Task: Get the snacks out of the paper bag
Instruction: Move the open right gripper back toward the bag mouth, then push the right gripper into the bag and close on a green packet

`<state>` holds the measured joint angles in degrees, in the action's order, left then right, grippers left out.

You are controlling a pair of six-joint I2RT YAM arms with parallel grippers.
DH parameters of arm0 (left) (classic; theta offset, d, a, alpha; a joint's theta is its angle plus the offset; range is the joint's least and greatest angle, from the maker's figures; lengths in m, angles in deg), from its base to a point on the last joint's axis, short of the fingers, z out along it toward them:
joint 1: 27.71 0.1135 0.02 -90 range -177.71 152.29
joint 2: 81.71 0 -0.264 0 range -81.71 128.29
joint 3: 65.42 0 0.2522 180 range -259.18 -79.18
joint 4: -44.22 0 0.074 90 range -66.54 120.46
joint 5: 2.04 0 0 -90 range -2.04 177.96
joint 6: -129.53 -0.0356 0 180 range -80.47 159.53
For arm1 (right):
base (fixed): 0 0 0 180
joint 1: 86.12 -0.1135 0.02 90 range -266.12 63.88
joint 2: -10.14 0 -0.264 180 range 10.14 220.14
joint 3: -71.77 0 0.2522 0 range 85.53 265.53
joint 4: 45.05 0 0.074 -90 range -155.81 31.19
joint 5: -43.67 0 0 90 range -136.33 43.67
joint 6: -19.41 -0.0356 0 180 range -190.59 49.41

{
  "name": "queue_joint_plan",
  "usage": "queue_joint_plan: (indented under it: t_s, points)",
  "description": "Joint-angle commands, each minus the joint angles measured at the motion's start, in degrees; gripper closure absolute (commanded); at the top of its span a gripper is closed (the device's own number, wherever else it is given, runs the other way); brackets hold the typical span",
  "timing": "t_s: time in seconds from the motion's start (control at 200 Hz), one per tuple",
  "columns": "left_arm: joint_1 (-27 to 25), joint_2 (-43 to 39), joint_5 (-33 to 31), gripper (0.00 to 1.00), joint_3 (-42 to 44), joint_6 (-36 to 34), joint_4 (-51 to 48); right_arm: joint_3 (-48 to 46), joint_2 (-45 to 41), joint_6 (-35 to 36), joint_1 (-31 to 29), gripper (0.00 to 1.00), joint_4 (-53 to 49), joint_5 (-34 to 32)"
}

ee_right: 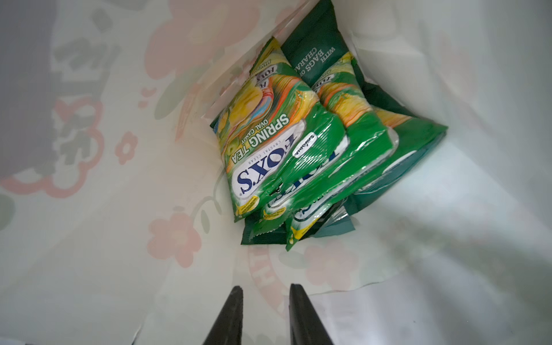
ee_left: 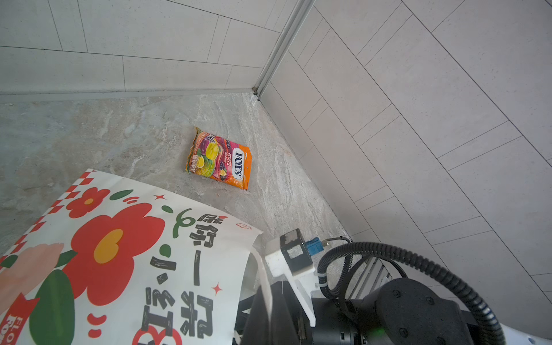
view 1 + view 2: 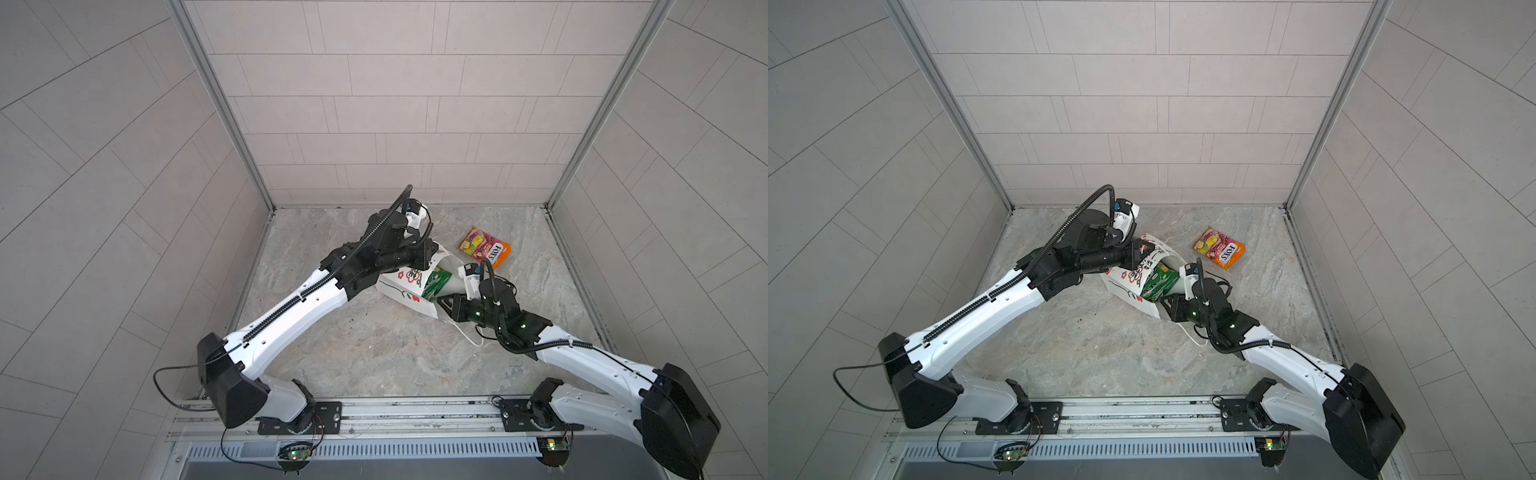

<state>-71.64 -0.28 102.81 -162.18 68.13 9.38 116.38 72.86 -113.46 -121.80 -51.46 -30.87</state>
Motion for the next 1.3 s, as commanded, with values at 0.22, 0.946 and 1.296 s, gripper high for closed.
queue_joint_plan:
  t_s: [0.22,0.946,1.296]
  points:
    - [-0.4,-1.4,-0.1,1.0,-0.9,0.1,0.2,1.8,2.8,0.9,-2.1,0.73,3.3,-0.9]
    - [-0.5,-1.2,1.3,1.0,-1.6,-0.3,-0.5,6.5,14.0,-5.3,-2.3,0.74,5.7,-7.9]
    - [-0.5,-1.4,1.3,1.0,-1.6,-0.6,-0.8,5.4,15.1,-14.0,-2.2,0.74,9.9,-11.4]
